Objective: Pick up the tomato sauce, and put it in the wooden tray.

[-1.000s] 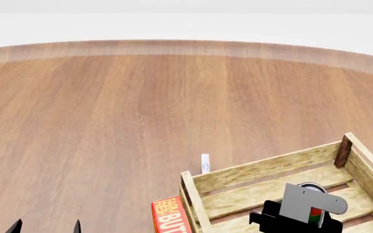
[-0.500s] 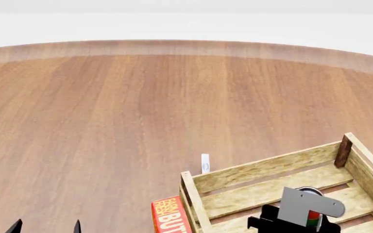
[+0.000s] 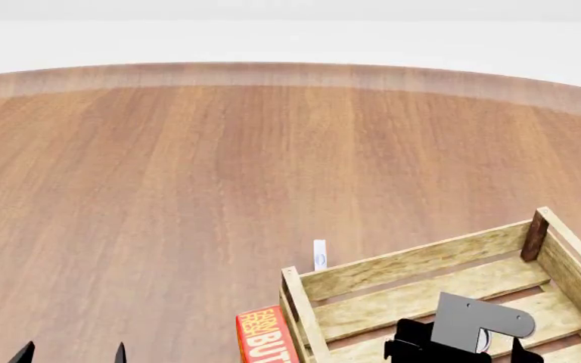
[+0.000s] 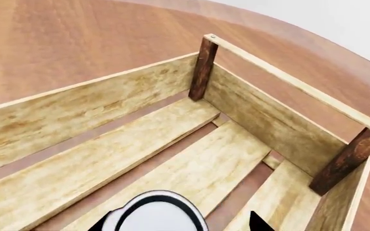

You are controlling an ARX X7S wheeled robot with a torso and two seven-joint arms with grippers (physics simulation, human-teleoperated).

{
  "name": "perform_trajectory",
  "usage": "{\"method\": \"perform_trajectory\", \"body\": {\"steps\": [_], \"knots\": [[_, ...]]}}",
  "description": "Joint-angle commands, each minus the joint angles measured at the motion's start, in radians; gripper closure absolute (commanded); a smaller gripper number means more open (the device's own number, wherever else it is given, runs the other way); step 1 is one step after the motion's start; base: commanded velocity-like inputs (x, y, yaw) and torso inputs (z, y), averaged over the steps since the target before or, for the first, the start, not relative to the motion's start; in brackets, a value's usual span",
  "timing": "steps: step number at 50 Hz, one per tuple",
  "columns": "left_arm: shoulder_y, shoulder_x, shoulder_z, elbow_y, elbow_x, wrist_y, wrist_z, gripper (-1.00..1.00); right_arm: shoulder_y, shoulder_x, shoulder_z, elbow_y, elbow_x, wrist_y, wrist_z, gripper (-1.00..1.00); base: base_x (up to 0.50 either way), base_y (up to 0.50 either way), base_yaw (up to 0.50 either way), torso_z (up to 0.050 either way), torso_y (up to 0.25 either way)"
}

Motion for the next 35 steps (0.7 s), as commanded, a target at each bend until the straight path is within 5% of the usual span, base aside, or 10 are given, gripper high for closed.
{"method": "perform_trajectory", "body": {"steps": [1,35], "knots": [[-0.001,-0.002,0.003,0.0,-0.002,0.001,-0.002,-1.0,-0.002,0.001,0.012,0.006,-0.003,0.008,-0.003,-1.0,0.0,0.0,0.0,0.0,0.0],[-0.003,-0.007,0.01,-0.001,-0.007,0.003,-0.008,-1.0,0.02,-0.004,-0.021,0.005,-0.007,-0.071,-0.042,-1.0,0.0,0.0,0.0,0.0,0.0]]}}
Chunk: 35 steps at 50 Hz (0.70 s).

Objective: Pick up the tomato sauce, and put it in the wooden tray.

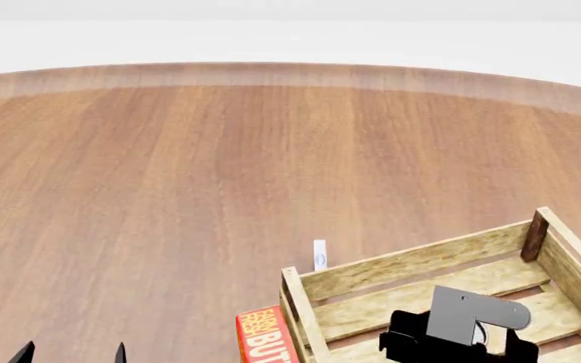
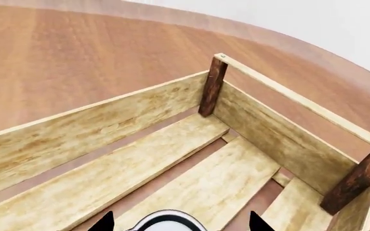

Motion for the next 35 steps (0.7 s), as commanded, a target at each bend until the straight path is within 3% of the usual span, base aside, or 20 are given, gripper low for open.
{"method": "perform_trajectory", "body": {"steps": [1,18,26,35], "knots": [[-0.001,-0.002,0.002,0.0,-0.002,0.001,-0.002,-1.0,0.013,-0.001,-0.01,0.0,0.002,-0.031,-0.021,-1.0,0.0,0.0,0.0,0.0,0.0],[-0.002,-0.004,0.006,-0.001,-0.004,0.003,-0.005,-1.0,0.0,-0.008,-0.028,-0.027,0.002,-0.077,-0.043,-1.0,0.0,0.0,0.0,0.0,0.0],[-0.002,-0.005,0.008,-0.001,-0.005,0.002,-0.006,-1.0,-0.201,-0.005,-0.044,-0.523,0.013,0.158,-0.068,-1.0,0.0,0.0,0.0,0.0,0.0],[-0.003,-0.007,0.01,-0.001,-0.007,0.003,-0.007,-1.0,-0.257,-0.001,-0.064,-0.623,0.024,0.182,-0.075,-1.0,0.0,0.0,0.0,0.0,0.0]]}}
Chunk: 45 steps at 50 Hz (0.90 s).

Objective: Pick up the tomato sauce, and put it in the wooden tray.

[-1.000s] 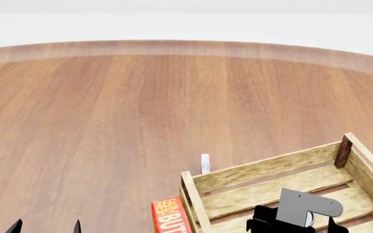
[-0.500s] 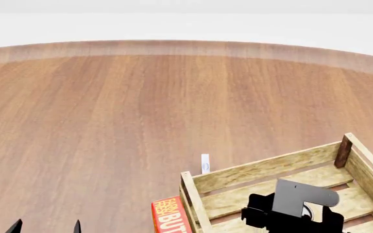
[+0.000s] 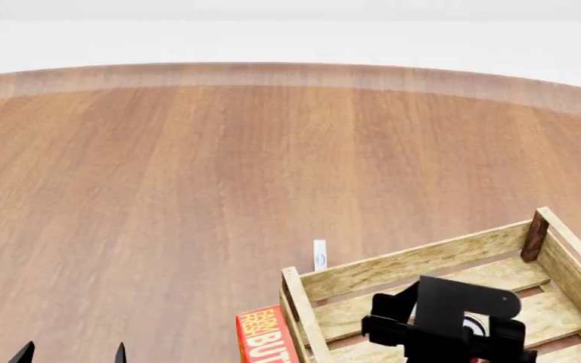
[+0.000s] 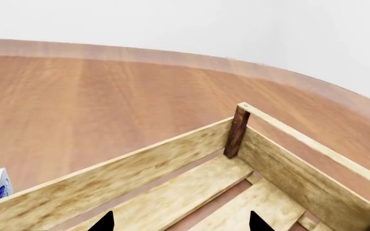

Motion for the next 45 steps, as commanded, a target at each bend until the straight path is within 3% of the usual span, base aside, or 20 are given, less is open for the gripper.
{"method": "perform_trajectory", "body": {"steps": [1,19,45], "knots": [[-0.002,-0.001,0.002,-0.002,-0.002,0.001,-0.001,-1.0,-0.124,0.005,-0.023,-0.268,0.015,0.094,-0.02,-1.0,0.0,0.0,0.0,0.0,0.0],[-0.002,-0.004,0.005,-0.002,-0.004,0.004,-0.004,-1.0,-0.435,0.045,-0.099,-0.946,0.046,0.279,-0.048,-1.0,0.0,0.0,0.0,0.0,0.0],[-0.005,-0.007,0.011,-0.007,-0.007,0.01,-0.006,-1.0,-0.717,0.137,-0.193,-1.49,0.009,0.301,-0.042,-1.0,0.0,0.0,0.0,0.0,0.0]]}}
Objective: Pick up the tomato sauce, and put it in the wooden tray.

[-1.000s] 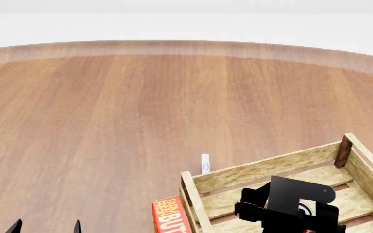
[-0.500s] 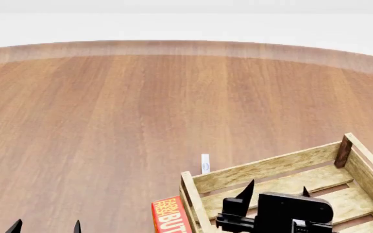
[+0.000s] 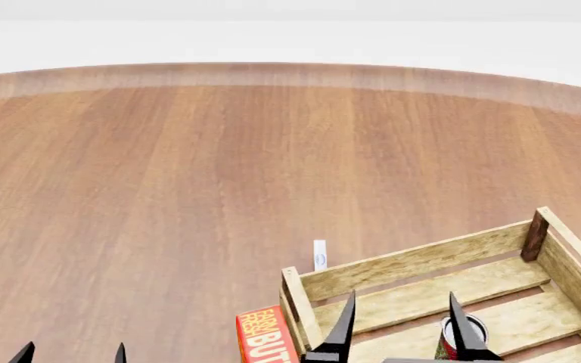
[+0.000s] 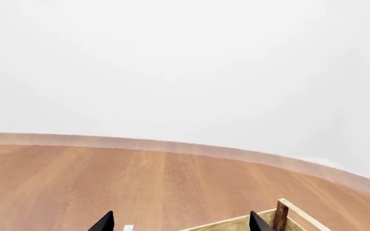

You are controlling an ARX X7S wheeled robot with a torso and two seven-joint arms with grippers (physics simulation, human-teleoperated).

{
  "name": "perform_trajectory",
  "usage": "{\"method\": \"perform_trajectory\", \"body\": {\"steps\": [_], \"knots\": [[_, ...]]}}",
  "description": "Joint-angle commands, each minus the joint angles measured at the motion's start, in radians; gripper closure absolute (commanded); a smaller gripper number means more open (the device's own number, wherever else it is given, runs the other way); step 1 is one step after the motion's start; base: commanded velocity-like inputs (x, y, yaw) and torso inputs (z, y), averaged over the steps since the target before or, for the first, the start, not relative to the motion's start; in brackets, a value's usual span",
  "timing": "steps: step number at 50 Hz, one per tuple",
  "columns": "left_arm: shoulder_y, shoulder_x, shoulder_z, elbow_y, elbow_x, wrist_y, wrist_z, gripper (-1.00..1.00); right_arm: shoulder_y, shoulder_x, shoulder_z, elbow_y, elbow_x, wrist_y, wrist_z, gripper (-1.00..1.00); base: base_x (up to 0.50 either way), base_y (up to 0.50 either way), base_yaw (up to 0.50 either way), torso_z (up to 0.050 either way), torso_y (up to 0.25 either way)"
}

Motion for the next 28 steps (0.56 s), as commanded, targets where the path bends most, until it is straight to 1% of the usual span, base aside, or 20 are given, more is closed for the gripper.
{"method": "perform_trajectory", "body": {"steps": [1,14,17,28], "knots": [[-0.003,-0.001,0.002,-0.005,-0.002,0.003,0.001,-1.0,-0.115,0.039,-0.036,-0.219,-0.019,0.004,0.005,-1.0,0.0,0.0,0.0,0.0,0.0],[-0.001,-0.003,0.004,-0.005,-0.003,0.007,-0.002,-1.0,-0.272,0.09,-0.105,-0.343,-0.089,-0.129,0.025,-1.0,0.0,0.0,0.0,0.0,0.0],[-0.001,-0.004,0.005,-0.005,-0.003,0.008,-0.002,-1.0,-0.295,0.099,-0.115,-0.353,-0.097,-0.153,0.028,-1.0,0.0,0.0,0.0,0.0,0.0],[-0.001,-0.003,0.008,-0.004,-0.002,0.008,-0.008,-1.0,-0.424,0.154,-0.168,-0.368,-0.15,-0.322,0.046,-1.0,0.0,0.0,0.0,0.0,0.0]]}}
